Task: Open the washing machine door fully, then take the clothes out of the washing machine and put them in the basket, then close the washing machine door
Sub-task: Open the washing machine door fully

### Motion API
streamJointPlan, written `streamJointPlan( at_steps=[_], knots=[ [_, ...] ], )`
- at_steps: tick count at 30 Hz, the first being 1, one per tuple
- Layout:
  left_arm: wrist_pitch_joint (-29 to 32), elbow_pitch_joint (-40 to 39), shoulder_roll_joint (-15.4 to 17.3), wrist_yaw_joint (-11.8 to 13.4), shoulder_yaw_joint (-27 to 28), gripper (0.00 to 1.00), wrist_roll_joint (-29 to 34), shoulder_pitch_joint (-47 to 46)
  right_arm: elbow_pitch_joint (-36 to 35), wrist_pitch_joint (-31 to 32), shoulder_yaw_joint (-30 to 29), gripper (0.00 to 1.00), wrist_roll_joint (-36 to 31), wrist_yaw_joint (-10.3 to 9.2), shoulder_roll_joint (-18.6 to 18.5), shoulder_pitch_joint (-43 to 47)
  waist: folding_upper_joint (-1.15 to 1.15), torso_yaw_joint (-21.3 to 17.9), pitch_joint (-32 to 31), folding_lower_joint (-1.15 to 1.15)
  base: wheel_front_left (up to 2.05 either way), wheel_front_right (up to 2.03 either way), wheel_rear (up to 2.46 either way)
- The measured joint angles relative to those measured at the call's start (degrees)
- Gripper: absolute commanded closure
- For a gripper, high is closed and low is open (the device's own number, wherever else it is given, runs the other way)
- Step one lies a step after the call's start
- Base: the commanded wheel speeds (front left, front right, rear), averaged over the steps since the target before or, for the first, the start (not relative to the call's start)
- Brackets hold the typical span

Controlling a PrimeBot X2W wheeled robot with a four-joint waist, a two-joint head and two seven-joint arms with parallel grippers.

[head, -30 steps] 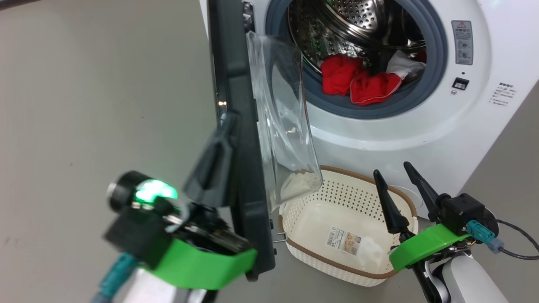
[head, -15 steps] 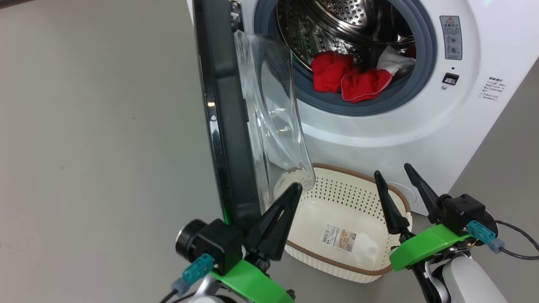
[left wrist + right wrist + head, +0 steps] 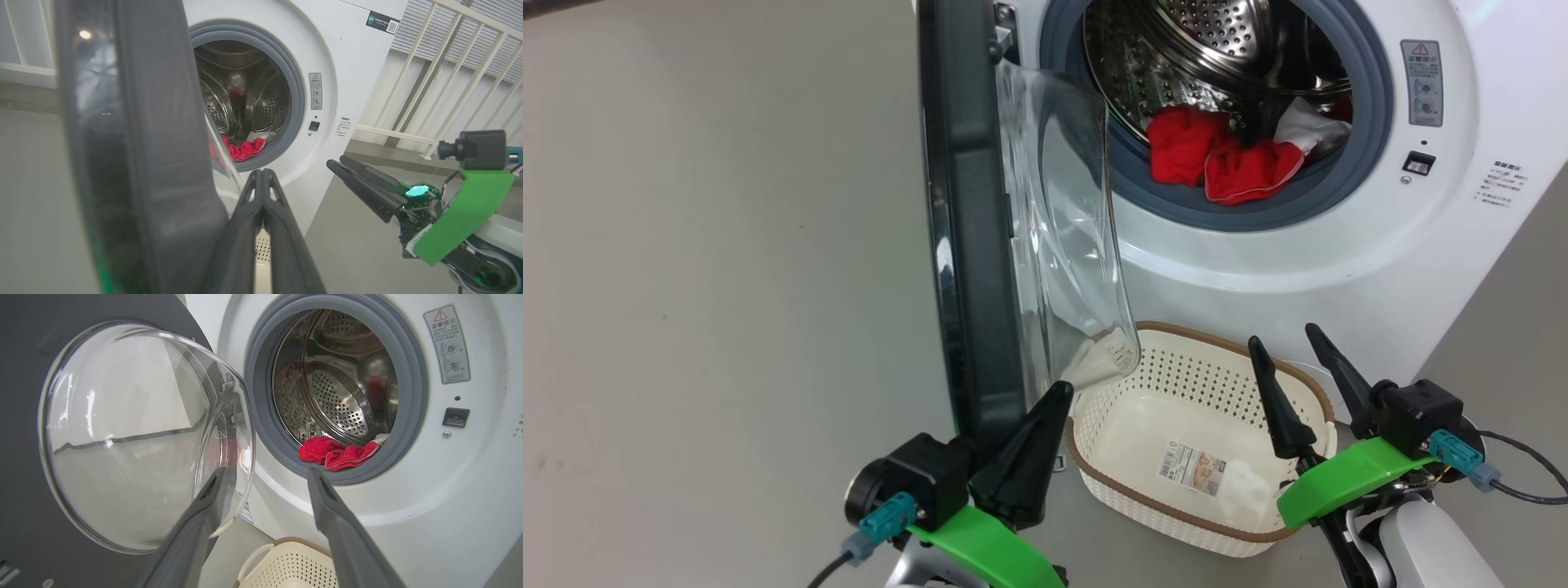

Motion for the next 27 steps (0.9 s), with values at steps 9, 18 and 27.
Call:
streamJointPlan(
  at_steps=[9, 18, 27],
  knots=[
    [0.4, 0.18, 1.6, 2.81, 2.64, 1.0, -0.05, 0.74, 0.23, 0.0, 0.02, 0.0, -0.01, 0.0, 0.0, 0.02, 0.0, 1.53, -0.09, 0.0, 0.0, 0.0, 0.0],
    [-1.21, -1.54, 4.71, 5.67, 7.21, 1.0, -0.09, 2.36, 0.14, 0.0, 0.58, 0.0, -0.01, 0.0, 0.0, -0.04, 0.0, 2.14, 0.99, 0.0, 0.0, 0.0, 0.0],
    [-4.13, -1.56, 7.37, 8.99, 12.49, 1.0, -0.03, 3.38, 0.36, 0.0, 1.81, 0.0, -0.01, 0.0, -0.13, -0.15, 0.0, 2.44, 2.28, 0.0, 0.0, 0.0, 0.0]
  ],
)
